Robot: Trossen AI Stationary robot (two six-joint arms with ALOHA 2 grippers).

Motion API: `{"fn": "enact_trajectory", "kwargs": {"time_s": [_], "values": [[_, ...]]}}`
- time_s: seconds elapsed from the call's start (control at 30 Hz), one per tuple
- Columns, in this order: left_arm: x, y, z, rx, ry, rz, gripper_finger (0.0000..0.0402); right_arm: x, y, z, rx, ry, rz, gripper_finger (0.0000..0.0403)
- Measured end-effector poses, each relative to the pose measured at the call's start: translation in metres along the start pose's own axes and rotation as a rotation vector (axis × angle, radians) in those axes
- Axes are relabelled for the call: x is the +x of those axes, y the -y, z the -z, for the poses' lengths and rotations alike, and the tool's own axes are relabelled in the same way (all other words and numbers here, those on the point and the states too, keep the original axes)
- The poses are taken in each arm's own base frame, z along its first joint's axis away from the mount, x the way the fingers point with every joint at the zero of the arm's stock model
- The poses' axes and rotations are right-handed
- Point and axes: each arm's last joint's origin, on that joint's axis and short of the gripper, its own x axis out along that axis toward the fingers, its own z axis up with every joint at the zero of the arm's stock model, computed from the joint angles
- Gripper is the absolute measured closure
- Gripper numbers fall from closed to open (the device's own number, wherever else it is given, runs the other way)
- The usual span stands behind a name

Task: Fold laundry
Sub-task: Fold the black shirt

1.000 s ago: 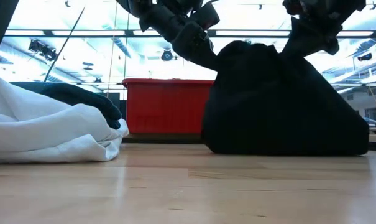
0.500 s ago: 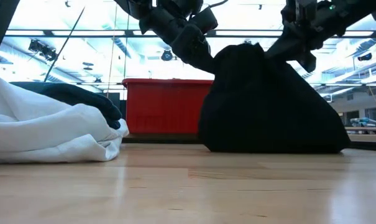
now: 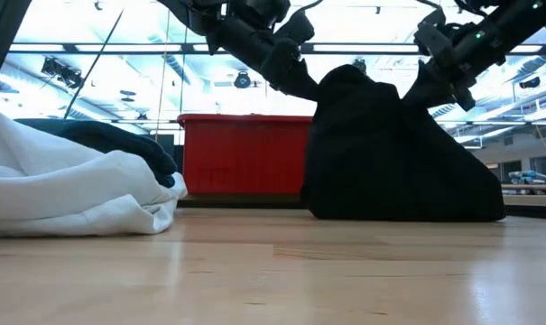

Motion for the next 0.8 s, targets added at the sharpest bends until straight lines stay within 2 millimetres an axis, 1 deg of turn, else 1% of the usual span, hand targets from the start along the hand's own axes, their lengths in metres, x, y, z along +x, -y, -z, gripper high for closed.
{"fn": "enact_trajectory", "kwargs": {"time_s": [0.1, 0.2, 0.3, 0.37, 0.43, 0.53, 0.7, 0.8], "values": [[-0.002, -0.012, 0.002, -0.034, 0.021, -0.035, 0.0401, 0.001, 0.006, -0.004, 0.009, 0.005, 0.029, 0.0380], [-0.003, -0.023, 0.006, -0.070, 0.026, -0.067, 0.0401, 0.001, 0.013, -0.008, 0.017, 0.013, 0.098, 0.0380], [0.002, -0.030, 0.012, -0.094, 0.027, -0.087, 0.0402, 0.002, 0.021, -0.010, 0.034, 0.016, 0.151, 0.0380], [0.010, -0.035, 0.016, -0.097, 0.051, -0.107, 0.0402, 0.003, 0.026, -0.011, 0.043, 0.011, 0.183, 0.0380], [0.015, -0.039, 0.023, -0.107, 0.035, -0.112, 0.0402, 0.004, 0.029, -0.011, 0.053, -0.002, 0.201, 0.0380], [0.017, -0.042, 0.026, -0.105, 0.035, -0.125, 0.0402, 0.006, 0.033, -0.011, 0.062, -0.026, 0.210, 0.0380], [0.016, -0.046, 0.025, -0.100, 0.054, -0.134, 0.0402, 0.006, 0.036, -0.012, 0.077, -0.031, 0.214, 0.0380], [0.013, -0.054, 0.024, -0.102, 0.074, -0.132, 0.0402, 0.006, 0.041, -0.012, 0.096, -0.037, 0.244, 0.0380]]}}
